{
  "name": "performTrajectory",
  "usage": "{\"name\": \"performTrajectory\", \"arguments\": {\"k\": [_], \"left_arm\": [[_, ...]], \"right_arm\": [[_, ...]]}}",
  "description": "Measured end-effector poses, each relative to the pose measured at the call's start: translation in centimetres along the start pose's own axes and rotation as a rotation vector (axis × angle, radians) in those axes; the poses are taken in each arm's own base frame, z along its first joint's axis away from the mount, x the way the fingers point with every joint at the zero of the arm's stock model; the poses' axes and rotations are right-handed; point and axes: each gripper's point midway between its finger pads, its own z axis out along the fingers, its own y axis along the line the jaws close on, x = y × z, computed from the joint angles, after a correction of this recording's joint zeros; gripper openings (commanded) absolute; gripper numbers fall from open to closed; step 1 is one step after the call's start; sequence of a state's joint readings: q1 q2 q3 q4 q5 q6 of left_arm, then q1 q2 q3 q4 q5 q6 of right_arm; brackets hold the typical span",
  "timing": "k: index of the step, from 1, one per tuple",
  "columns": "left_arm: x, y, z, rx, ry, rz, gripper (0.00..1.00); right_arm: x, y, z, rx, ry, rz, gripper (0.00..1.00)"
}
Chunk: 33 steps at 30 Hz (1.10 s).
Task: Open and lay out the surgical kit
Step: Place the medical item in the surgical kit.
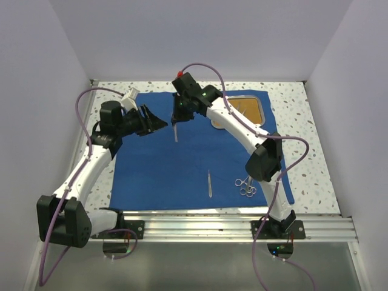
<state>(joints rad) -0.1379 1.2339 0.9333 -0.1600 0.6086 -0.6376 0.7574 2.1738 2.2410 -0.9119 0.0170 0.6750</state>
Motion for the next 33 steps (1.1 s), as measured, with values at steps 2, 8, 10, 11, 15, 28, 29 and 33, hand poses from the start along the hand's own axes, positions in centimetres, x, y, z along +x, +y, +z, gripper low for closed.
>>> {"name": "performTrajectory", "arguments": {"k": [2, 8, 10, 11, 15, 28, 29, 33], "left_arm": [[-0.5, -1.1, -0.2, 0.046, -0.027, 0.007, 0.54], [-1.8, -2.3, 0.1, 0.102, -0.075, -0.003, 0.56], [-2.0, -2.5, 0.2, 0.115, -0.086, -0.006, 0.56], [-2.0, -2.6, 0.3, 0.12, -0.089, -0.007, 0.56], [-1.6, -3.4, 1.0, 0.145, -0.08, -0.005, 0.54], [0.0, -4.4, 4.3, 0.092, -0.041, 0.057, 0.44], [-0.1, -4.3, 4.3, 0.08, -0.04, 0.059, 0.44], [-0.5, -4.3, 4.1, 0.043, -0.038, 0.077, 0.44]], "right_arm": [[-0.6, 0.7, -0.9, -0.013, -0.012, 0.001, 0.0], [-2.5, 2.7, -2.5, -0.066, -0.06, 0.017, 0.0], [-2.9, 2.9, -2.5, -0.073, -0.067, 0.028, 0.0], [-3.1, 2.9, -2.5, -0.075, -0.07, 0.033, 0.0], [-3.0, 2.8, -2.1, -0.07, -0.063, 0.047, 0.0], [-3.2, 0.5, -2.1, -0.016, -0.039, 0.076, 0.0], [-3.2, 0.6, -2.1, -0.018, -0.04, 0.077, 0.0], [-3.3, 0.8, -2.1, -0.026, -0.043, 0.08, 0.0]]}}
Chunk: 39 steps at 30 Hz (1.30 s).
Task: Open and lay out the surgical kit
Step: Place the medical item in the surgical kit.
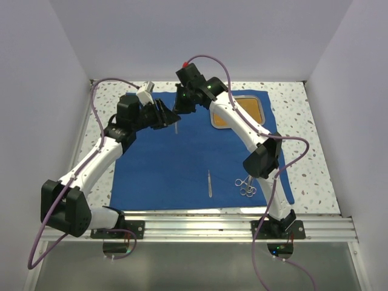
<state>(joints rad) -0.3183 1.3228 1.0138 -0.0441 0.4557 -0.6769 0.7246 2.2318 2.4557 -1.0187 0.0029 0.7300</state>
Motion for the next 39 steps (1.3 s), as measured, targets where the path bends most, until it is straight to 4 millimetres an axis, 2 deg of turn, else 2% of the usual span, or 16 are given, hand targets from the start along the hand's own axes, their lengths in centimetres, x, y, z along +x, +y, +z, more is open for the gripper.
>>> {"name": "performTrajectory", "arguments": {"k": [7, 10, 15, 21, 28, 31, 32, 33, 34, 35, 36, 39], "left_arm": [[-2.0, -0.8, -0.8, -0.053, -0.015, 0.04, 0.43], [-2.2, -0.7, -0.9, -0.066, -0.017, 0.052, 0.42], [-1.6, 0.0, -0.9, -0.087, -0.002, 0.05, 0.42], [0.5, 1.5, -0.7, -0.114, 0.043, 0.026, 0.41], [0.8, 2.0, -0.4, -0.124, 0.054, 0.02, 0.38], [1.0, 2.3, 0.2, -0.119, 0.063, 0.009, 0.31], [1.2, 2.4, 0.5, -0.115, 0.068, 0.002, 0.22], [1.3, 2.4, 0.9, -0.109, 0.072, -0.008, 0.19], [1.5, 2.4, 1.2, -0.102, 0.079, -0.014, 0.09], [1.6, 2.4, 1.6, -0.095, 0.082, -0.017, 0.03], [1.7, 2.4, 1.9, -0.093, 0.084, -0.02, 0.0], [1.6, 2.5, 2.5, -0.085, 0.081, -0.023, 0.0]], "right_arm": [[-0.3, 0.0, 0.1, -0.009, -0.007, 0.009, 0.0], [-0.5, 0.0, 0.1, -0.01, -0.01, 0.011, 0.0], [-0.3, 0.2, 0.1, -0.022, 0.0, 0.01, 0.0], [-0.5, 0.0, 0.1, -0.021, 0.0, 0.018, 0.0], [-0.9, -0.3, 0.0, -0.023, -0.001, 0.031, 0.0], [-1.0, -0.4, 0.0, -0.029, 0.005, 0.042, 0.0], [-1.1, -0.5, 0.0, -0.028, 0.004, 0.045, 0.0], [-1.2, -0.6, 0.0, -0.027, 0.003, 0.047, 0.0], [-1.3, -0.7, 0.0, -0.026, 0.001, 0.049, 0.0], [-1.4, -0.9, 0.0, -0.023, 0.0, 0.05, 0.0], [-1.5, -1.0, 0.0, -0.02, 0.0, 0.052, 0.0], [-1.8, -1.6, 0.0, -0.013, 0.0, 0.064, 0.0]]}}
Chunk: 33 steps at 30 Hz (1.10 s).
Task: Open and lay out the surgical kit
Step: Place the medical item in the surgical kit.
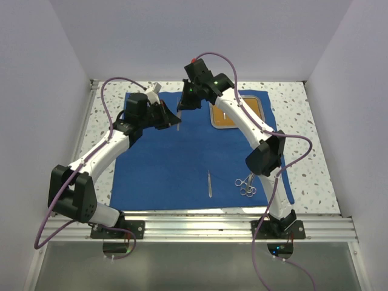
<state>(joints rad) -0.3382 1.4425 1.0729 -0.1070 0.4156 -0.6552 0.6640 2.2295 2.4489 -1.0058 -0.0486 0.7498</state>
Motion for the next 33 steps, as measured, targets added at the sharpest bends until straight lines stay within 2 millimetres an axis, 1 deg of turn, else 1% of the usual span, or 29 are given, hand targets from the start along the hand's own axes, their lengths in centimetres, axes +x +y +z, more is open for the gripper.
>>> {"name": "performTrajectory", "arguments": {"k": [1, 2, 5, 7, 9, 11, 12, 14, 16, 19, 21, 23, 24, 26, 28, 31, 33], "left_arm": [[-0.1, -0.1, 0.2, 0.003, -0.001, 0.002, 0.0], [-0.2, -0.2, 0.3, 0.004, -0.002, 0.005, 0.0], [-0.7, -0.1, 0.3, -0.02, -0.001, 0.01, 0.0], [-0.8, 0.3, 0.1, -0.058, 0.013, 0.016, 0.0], [-0.9, 0.6, -0.3, -0.091, 0.025, 0.029, 0.0], [-0.4, 1.1, -0.9, -0.131, 0.047, 0.048, 0.0], [0.1, 1.6, -1.4, -0.158, 0.063, 0.053, 0.0], [1.3, 2.7, -2.5, -0.207, 0.095, 0.061, 0.0], [3.2, 3.8, -3.8, -0.249, 0.129, 0.058, 0.0], [7.0, 5.8, -5.6, -0.306, 0.201, 0.027, 0.0], [9.7, 7.2, -6.4, -0.34, 0.255, -0.005, 0.0], [12.1, 8.3, -7.1, -0.372, 0.307, -0.043, 0.0], [12.8, 8.7, -7.3, -0.382, 0.322, -0.057, 0.0], [14.5, 9.5, -7.8, -0.404, 0.352, -0.088, 0.0], [15.6, 10.0, -8.2, -0.416, 0.368, -0.111, 0.0], [17.0, 10.5, -8.6, -0.43, 0.386, -0.145, 0.0], [17.9, 10.8, -8.7, -0.431, 0.393, -0.166, 0.0]], "right_arm": [[-0.1, -0.1, 0.0, 0.001, -0.001, 0.004, 0.0], [-0.2, -0.2, 0.0, -0.001, -0.002, 0.006, 0.1], [-0.6, -0.1, 0.0, -0.021, 0.003, 0.025, 0.72], [-1.1, -0.4, -0.1, -0.032, 0.004, 0.025, 0.78], [-1.6, -1.3, -0.1, -0.02, 0.002, 0.029, 0.78], [-2.6, -3.2, -0.1, 0.009, -0.008, 0.043, 0.78], [-3.2, -4.7, -0.1, 0.036, -0.013, 0.053, 0.78], [-4.8, -8.6, -0.2, 0.105, -0.032, 0.08, 0.78], [-6.9, -12.9, -0.5, 0.184, -0.066, 0.104, 0.77], [-10.0, -18.8, -1.5, 0.303, -0.132, 0.128, 0.73], [-11.9, -21.8, -2.1, 0.367, -0.176, 0.134, 0.7], [-13.2, -24.0, -2.1, 0.422, -0.204, 0.132, 0.66], [-13.6, -24.9, -1.8, 0.446, -0.211, 0.126, 0.65], [-14.0, -26.5, -0.8, 0.496, -0.217, 0.111, 0.61], [-13.7, -27.9, 0.5, 0.539, -0.204, 0.097, 0.56], [-12.3, -30.3, 2.4, 0.613, -0.156, 0.081, 0.54], [-10.9, -31.7, 3.2, 0.66, -0.119, 0.072, 0.52]]}}
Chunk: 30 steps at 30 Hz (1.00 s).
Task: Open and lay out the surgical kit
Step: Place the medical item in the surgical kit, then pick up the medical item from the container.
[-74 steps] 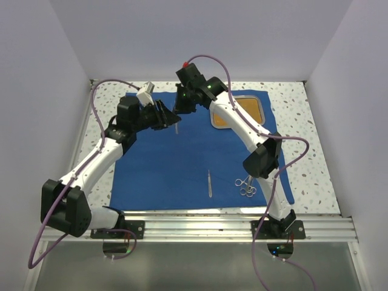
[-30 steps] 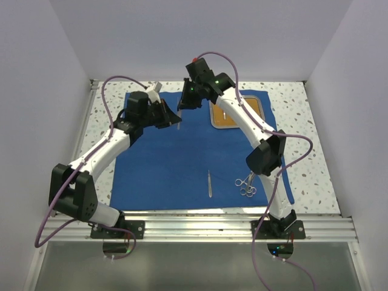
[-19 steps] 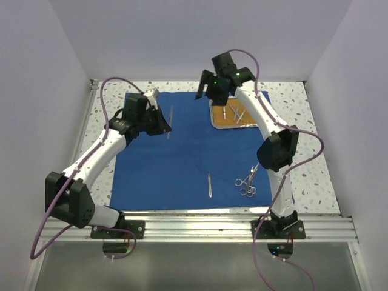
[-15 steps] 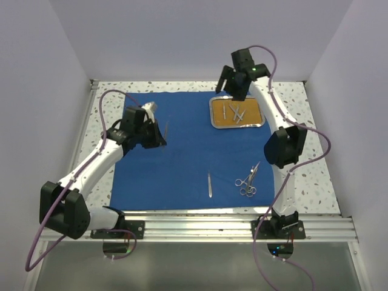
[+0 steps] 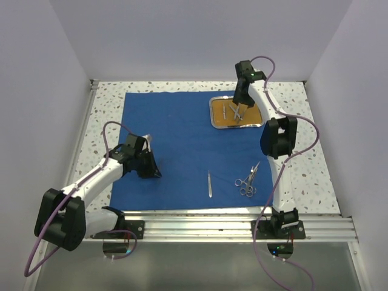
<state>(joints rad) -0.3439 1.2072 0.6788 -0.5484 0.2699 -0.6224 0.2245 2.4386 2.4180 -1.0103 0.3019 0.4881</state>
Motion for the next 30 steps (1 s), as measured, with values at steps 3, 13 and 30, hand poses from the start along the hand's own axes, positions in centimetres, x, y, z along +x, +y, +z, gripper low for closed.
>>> {"name": "performTrajectory", "arguments": {"k": [3, 13, 30], "left_arm": [[1.2, 0.5, 0.6, 0.002, 0.027, -0.03, 0.15], [1.5, 0.4, 0.6, 0.017, 0.026, -0.06, 0.65], [0.0, -0.6, 0.2, 0.021, 0.008, -0.046, 0.59]], "right_arm": [[1.7, -1.4, 1.4, 0.065, 0.034, -0.026, 0.48], [3.3, -3.5, 3.8, 0.15, 0.048, -0.038, 0.46], [2.7, -1.8, 5.7, 0.09, 0.011, 0.018, 0.24]]}}
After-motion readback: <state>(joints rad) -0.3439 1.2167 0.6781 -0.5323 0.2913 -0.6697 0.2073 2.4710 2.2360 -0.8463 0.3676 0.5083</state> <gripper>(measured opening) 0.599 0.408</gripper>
